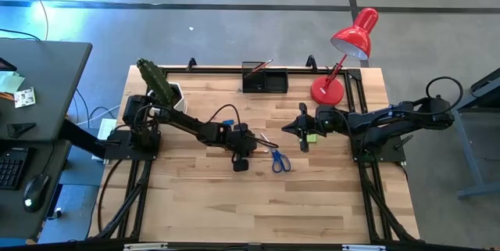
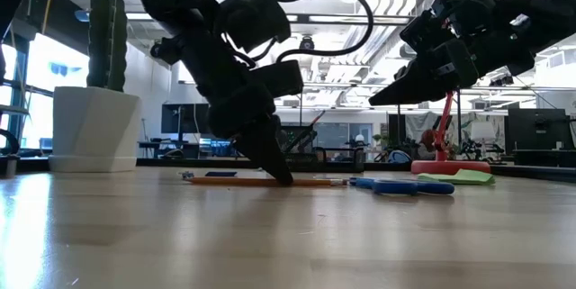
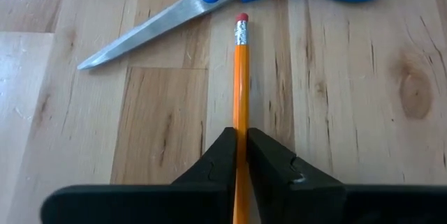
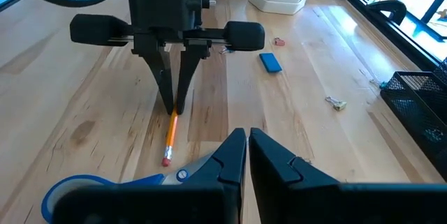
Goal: Pick and place office supplies into organizer
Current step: Put the yellow pencil into the top left section of the desk organizer
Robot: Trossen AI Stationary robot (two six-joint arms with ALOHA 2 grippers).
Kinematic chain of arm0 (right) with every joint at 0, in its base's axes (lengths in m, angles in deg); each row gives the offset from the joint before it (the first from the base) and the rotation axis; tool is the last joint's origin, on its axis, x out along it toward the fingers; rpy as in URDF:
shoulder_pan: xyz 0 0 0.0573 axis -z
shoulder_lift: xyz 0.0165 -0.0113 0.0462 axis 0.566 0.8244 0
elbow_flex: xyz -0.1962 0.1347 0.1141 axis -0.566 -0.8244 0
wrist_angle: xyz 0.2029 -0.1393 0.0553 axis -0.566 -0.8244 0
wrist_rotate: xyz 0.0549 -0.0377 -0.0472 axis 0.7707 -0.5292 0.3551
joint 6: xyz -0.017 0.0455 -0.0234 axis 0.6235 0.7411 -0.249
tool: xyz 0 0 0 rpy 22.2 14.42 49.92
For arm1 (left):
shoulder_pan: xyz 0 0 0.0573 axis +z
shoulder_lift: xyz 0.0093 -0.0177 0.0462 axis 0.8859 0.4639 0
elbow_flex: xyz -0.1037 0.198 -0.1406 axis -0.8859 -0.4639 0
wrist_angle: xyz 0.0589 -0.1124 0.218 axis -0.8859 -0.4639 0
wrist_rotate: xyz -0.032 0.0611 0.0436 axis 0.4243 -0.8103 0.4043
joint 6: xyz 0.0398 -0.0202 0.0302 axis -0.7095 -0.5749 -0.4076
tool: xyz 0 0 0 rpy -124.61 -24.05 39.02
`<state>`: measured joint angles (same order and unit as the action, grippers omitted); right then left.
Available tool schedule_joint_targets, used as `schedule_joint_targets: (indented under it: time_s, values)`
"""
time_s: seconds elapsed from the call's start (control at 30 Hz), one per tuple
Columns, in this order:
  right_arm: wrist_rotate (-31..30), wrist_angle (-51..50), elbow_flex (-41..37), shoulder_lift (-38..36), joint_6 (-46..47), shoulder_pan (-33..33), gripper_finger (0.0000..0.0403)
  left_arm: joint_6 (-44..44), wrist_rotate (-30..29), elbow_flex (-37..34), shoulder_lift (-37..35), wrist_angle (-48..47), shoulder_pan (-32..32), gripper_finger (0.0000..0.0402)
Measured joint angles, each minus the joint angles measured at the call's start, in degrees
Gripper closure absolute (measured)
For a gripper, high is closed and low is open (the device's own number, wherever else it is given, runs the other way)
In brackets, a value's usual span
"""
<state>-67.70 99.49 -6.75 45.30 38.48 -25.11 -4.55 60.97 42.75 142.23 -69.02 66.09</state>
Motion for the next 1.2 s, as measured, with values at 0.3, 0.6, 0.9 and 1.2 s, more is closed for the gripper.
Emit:
schedule_joint_targets:
  time_s: [0.3, 0.6, 0.9, 1.2]
  values:
    - [-0.26, -0.27, 0.02, 0.0, -0.18, 0.0, 0.0391, -0.53, 2.14, -0.2, -4.09, 0.56, 0.07, 0.0401]
    - [-0.22, -0.33, 0.02, 0.01, -0.18, 0.0, 0.0391, -4.39, 7.96, -0.05, -8.29, -1.46, 1.69, 0.04]
    - [-0.24, -0.36, 0.02, 0.02, -0.2, 0.02, 0.0391, -8.97, 20.75, -0.02, -6.84, 1.74, -3.16, 0.0399]
    - [-0.24, -0.73, 0.02, 0.02, 0.01, 0.0, 0.0391, -8.3, 19.86, -1.37, -4.89, 3.79, -5.92, 0.0345]
